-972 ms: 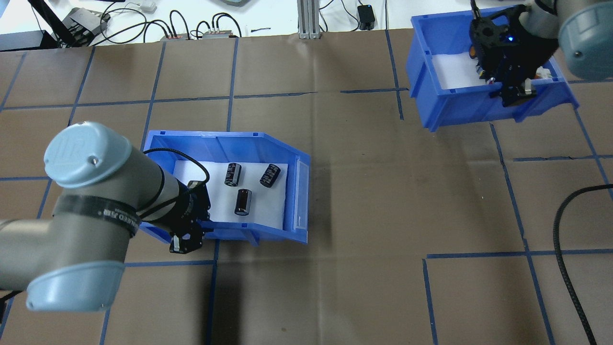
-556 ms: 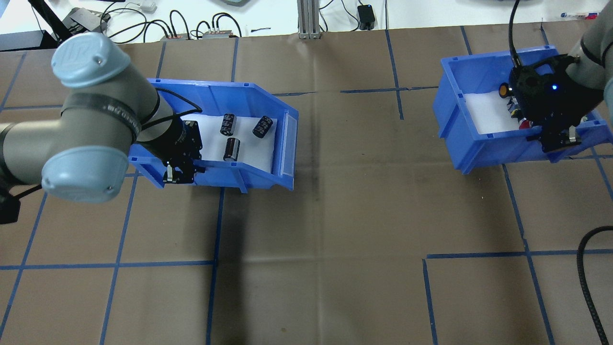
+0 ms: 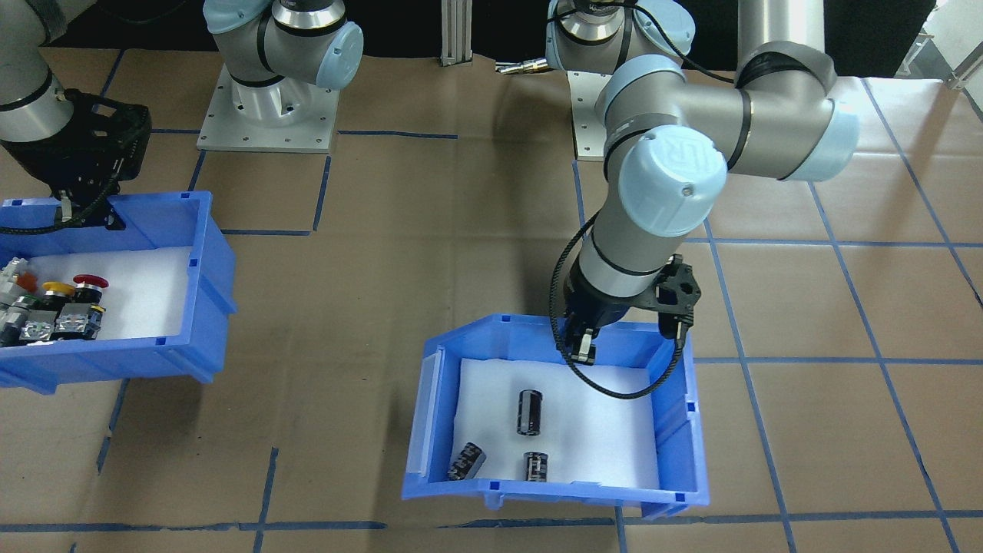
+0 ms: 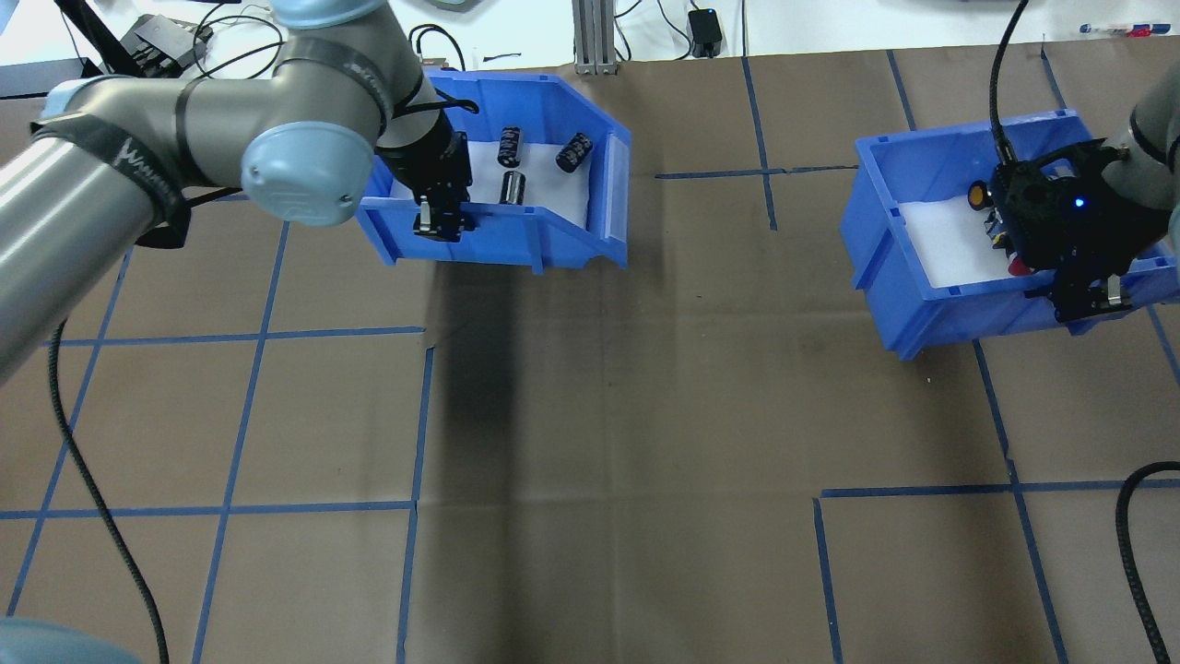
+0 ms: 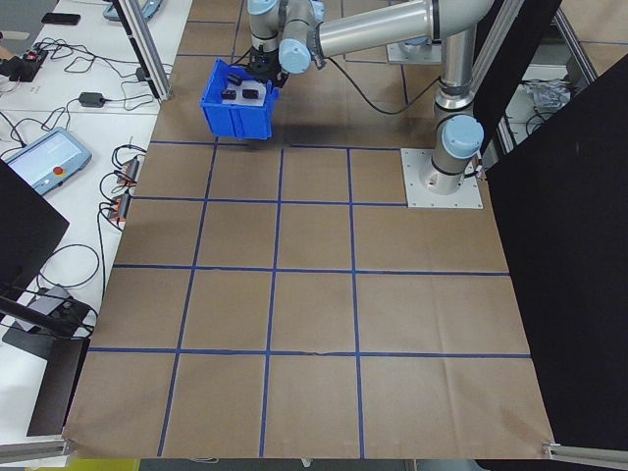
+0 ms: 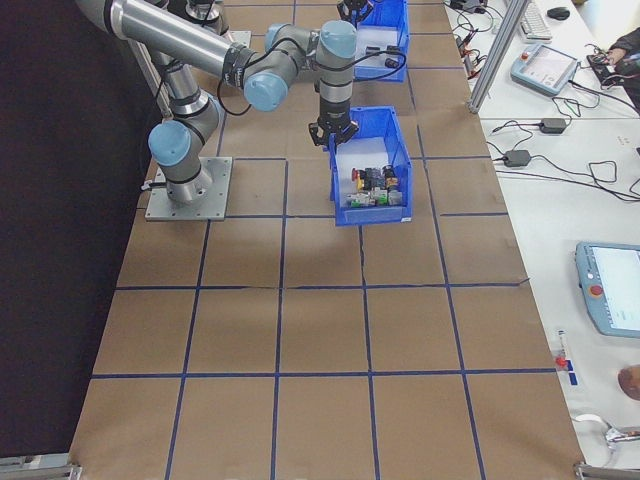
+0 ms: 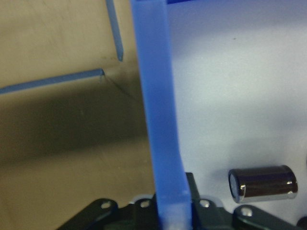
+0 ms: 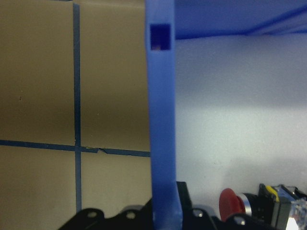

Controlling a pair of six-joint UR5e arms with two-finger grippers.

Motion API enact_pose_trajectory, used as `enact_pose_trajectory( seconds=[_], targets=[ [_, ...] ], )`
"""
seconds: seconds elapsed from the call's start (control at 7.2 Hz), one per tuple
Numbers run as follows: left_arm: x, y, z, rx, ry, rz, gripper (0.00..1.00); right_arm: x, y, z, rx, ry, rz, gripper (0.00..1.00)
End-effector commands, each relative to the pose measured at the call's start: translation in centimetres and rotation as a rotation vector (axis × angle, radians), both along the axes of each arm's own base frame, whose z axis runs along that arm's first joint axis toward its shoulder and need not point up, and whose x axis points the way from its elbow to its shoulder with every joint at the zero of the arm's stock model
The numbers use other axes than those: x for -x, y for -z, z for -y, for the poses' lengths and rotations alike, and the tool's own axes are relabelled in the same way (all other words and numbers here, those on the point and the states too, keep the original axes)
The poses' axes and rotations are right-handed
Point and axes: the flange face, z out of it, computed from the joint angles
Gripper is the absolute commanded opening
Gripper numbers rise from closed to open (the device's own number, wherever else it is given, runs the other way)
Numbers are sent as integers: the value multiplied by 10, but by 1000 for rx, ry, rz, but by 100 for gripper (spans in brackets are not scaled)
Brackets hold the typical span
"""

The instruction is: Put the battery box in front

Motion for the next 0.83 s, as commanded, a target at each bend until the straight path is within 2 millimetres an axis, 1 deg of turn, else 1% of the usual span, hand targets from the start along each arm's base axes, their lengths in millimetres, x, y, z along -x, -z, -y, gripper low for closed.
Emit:
enact_pose_trajectory(
  seconds=[0.0,0.14,0.28,0.42,0.56,0.69],
  targets=[
    [79,17,22,-17,-24,-76,2,-2,11,-6,-18,18,9,4],
    [98,26,35,-29,-76,-126,2,-5,11,-11,-10,29,6,5],
    [111,31,42,-19,-73,-127,7,-11,15,-23,-12,53,12,5],
    [117,32,48,5,-49,-127,20,-19,21,-37,-15,76,23,5],
    [117,36,51,3,-48,-125,46,-27,27,-56,-17,105,23,5],
    [108,41,52,28,-13,-42,91,-37,35,-75,-21,124,24,5]
  ],
)
